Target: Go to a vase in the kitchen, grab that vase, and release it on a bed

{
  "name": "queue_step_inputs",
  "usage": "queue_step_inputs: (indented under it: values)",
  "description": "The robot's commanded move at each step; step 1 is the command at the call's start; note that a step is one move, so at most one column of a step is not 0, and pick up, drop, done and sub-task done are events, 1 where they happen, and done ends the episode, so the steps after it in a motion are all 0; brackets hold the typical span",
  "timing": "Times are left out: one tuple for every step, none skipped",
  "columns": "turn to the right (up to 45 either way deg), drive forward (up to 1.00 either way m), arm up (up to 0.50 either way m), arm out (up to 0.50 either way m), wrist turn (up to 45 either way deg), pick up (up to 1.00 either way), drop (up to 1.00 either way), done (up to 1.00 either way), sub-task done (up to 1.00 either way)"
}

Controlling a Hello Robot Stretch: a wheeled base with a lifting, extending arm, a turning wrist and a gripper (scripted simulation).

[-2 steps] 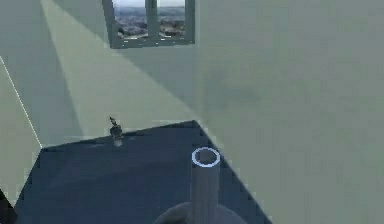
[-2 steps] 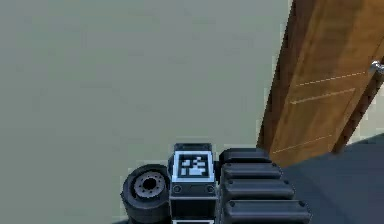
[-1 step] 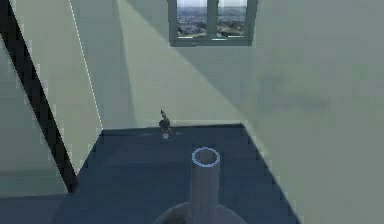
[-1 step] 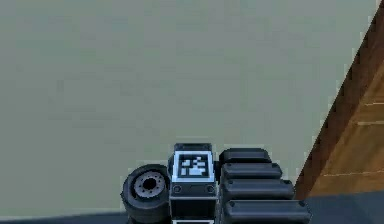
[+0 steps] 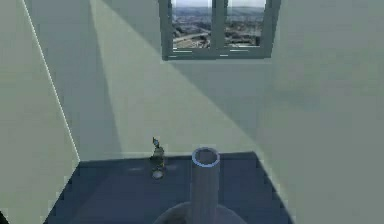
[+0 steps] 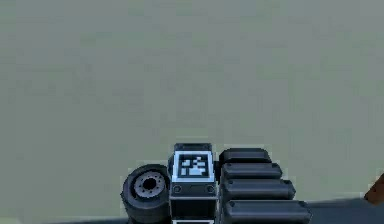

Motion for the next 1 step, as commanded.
queue_step_inputs:
  values:
    - [-45.0, 0.00, 0.00, 0.00, 0.0, 0.00, 0.00, 0.00, 0.00]
